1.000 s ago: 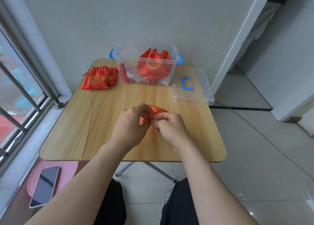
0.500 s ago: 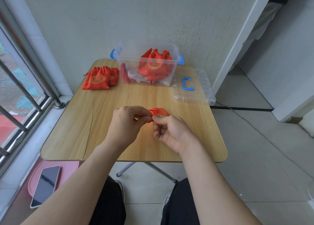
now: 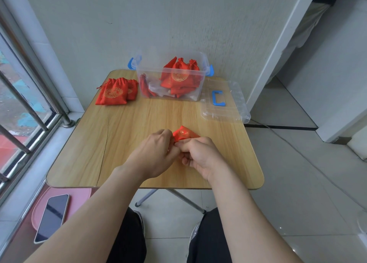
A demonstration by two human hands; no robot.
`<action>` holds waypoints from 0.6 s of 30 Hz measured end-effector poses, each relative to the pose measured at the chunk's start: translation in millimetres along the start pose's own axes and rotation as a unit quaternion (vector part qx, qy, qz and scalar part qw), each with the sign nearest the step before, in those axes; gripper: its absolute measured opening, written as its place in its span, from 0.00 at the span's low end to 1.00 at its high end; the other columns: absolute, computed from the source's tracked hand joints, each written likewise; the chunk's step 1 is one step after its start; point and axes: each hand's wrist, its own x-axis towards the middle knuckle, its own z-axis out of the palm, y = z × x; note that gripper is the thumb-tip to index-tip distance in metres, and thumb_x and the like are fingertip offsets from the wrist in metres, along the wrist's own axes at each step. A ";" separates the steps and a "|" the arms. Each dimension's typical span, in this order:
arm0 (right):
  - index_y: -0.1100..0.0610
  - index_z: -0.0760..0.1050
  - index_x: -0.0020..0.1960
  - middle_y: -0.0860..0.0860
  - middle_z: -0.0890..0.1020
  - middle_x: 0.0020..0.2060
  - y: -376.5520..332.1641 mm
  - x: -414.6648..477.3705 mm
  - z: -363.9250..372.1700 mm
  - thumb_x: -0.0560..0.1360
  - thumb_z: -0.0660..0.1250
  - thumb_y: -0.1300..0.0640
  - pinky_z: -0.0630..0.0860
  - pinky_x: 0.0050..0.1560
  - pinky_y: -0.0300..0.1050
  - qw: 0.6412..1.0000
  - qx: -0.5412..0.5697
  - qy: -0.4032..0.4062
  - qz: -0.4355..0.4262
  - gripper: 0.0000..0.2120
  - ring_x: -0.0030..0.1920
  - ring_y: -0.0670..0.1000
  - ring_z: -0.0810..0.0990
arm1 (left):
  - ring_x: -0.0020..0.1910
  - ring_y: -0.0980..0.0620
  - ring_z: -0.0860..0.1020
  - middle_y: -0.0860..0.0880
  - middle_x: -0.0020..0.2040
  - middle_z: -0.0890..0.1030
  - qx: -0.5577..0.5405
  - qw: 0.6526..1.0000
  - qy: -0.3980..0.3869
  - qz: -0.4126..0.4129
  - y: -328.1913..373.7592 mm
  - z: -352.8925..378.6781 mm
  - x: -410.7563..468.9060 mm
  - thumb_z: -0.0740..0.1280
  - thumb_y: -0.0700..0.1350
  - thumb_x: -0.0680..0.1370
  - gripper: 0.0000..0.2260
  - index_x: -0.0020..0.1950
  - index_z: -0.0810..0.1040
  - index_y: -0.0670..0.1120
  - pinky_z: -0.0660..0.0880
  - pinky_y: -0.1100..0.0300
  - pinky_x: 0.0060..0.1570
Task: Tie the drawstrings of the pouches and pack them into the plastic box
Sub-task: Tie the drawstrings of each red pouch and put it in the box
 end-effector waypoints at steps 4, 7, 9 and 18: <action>0.66 0.86 0.52 0.55 0.82 0.35 1.0 2.9 -0.8 0.75 0.74 0.68 0.72 0.36 0.44 0.999 -0.004 0.034 -0.006 0.06 0.35 0.51 0.77 | 0.36 0.48 0.76 0.50 0.37 0.77 -0.005 0.998 -0.023 -0.060 4.1 -1.1 0.9 0.54 0.57 0.77 0.17 0.40 0.72 0.47 0.73 0.50 0.36; 0.63 0.86 0.48 0.55 0.82 0.35 2.2 4.9 -4.4 0.75 0.75 0.65 0.73 0.40 0.47 0.998 -0.017 0.064 -0.016 0.03 0.37 0.52 0.77 | 0.37 0.41 0.80 0.44 0.32 0.80 -0.110 0.986 0.036 -0.119 2.2 -4.6 0.9 0.53 0.54 0.75 0.20 0.35 0.73 0.41 0.78 0.40 0.40; 0.61 0.86 0.47 0.54 0.83 0.34 3.5 4.2 -5.4 0.75 0.75 0.64 0.74 0.41 0.47 0.997 -0.024 0.070 -0.021 0.02 0.38 0.52 0.79 | 0.38 0.36 0.80 0.39 0.33 0.81 -0.138 0.977 0.074 -0.144 0.5 -7.0 1.8 0.53 0.52 0.75 0.21 0.38 0.74 0.35 0.78 0.37 0.39; 0.64 0.87 0.49 0.56 0.83 0.36 2.1 0.5 -1.2 0.74 0.76 0.65 0.74 0.40 0.47 0.999 -0.024 0.035 -0.011 0.05 0.38 0.52 0.79 | 0.40 0.52 0.81 0.51 0.38 0.84 -0.148 0.980 0.040 -0.128 9.4 1.2 6.5 0.56 0.64 0.85 0.24 0.47 0.77 0.46 0.74 0.56 0.40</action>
